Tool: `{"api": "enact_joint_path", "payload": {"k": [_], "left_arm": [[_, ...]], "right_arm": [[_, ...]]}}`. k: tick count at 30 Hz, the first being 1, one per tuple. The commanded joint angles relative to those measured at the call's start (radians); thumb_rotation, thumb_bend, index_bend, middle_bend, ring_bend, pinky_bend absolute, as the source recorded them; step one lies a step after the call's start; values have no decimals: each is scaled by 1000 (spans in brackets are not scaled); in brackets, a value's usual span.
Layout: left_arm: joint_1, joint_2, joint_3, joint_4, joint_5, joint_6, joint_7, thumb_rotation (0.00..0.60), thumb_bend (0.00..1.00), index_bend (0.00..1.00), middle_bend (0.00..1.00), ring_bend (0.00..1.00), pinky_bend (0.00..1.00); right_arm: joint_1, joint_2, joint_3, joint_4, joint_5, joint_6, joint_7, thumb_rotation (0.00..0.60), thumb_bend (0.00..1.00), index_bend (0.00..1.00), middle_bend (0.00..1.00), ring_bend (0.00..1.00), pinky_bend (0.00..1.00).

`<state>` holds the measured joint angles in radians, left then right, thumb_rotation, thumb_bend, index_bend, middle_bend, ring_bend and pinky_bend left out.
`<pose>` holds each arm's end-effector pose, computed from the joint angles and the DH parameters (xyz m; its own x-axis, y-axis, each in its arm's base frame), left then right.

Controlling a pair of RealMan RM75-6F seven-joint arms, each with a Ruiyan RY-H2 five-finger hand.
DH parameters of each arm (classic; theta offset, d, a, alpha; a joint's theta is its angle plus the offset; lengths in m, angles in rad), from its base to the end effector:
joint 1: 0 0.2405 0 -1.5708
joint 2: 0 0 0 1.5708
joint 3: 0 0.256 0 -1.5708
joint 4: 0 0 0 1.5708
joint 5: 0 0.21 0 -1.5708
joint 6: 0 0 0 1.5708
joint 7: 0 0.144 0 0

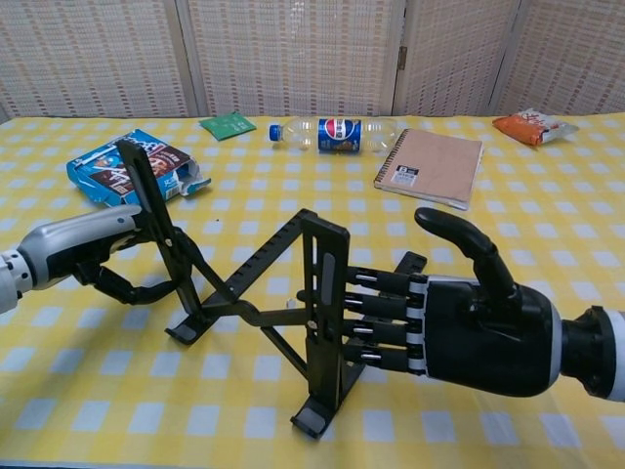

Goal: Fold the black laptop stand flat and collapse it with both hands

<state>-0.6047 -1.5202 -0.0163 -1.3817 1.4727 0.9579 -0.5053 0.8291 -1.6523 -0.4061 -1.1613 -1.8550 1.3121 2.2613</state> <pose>-0.2074 0.2914 -0.0263 -0.0339 0.5587 0.8286 0.9558 -0.2241 0.1903 -0.1793 -0.2359 -0.0596 -0.6692 -0.6643 -0.3329 -0.3314 0.6678 -0.6665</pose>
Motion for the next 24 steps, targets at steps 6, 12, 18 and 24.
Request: {"api": "enact_joint_path", "payload": {"k": [6,12,18,24], "left_arm": [[-2,-2,0,-1,1,-3,2,600,671,579,361,181,0],[-3,-3,-2,-2,1,-4,3,600,671,579,361,181,0],[-4,-4,-1,-4,2,-5,1,600,671,577,361,180,0],[-14,25,0,-39,17,-11,-6,600,668,374,294,114,0]], "right_arm": [[-10,4,-10,-8,1,-12,-3,264,294,0,0,0,0],[-17,-4,-20,-7,0,-24,4,263,294,0,0,0,0],[-24,-2,-19,-5,-3,-16,-4,263,293,0,0,0,0],[-41,86,4,-40,1,52,-143,255,292,0,0,0,0]]}}
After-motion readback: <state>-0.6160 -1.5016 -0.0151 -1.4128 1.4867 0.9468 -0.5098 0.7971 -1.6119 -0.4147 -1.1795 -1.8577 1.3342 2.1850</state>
